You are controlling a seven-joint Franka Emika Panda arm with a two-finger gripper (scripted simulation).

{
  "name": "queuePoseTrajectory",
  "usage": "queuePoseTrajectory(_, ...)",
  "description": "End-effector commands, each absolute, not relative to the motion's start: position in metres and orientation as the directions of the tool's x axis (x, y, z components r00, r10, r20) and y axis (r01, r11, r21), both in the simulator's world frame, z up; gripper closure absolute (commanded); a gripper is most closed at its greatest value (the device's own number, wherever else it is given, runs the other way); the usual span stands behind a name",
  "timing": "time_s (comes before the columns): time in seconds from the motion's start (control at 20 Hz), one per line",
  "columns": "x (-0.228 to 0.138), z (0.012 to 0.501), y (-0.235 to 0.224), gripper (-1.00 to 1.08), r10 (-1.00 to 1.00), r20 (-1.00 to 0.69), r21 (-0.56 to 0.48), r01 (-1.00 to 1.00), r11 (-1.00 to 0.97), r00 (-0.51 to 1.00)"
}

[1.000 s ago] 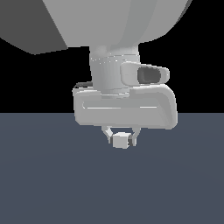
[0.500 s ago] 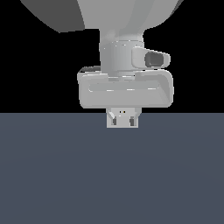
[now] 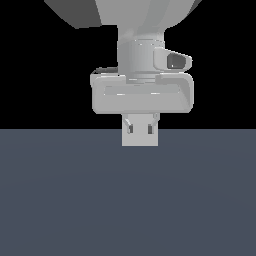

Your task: Plug the charger into the wall socket.

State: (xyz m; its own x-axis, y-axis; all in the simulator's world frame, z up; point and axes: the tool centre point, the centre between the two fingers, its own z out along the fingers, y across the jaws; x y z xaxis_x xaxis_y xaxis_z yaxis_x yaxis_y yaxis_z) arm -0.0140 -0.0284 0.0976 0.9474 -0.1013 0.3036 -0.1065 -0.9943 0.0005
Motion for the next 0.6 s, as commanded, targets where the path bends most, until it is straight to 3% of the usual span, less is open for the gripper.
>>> queuePoseTrajectory(0.0,-0.0122,0.0997,-0.0278,1.08,-0.090,0.303,0.000,-0.094,-0.996,0.949)
queuePoseTrajectory(0.55,-0.0087,0.1001,-0.0277,1.08,-0.087,0.302,0.000,-0.091,-0.996,0.949)
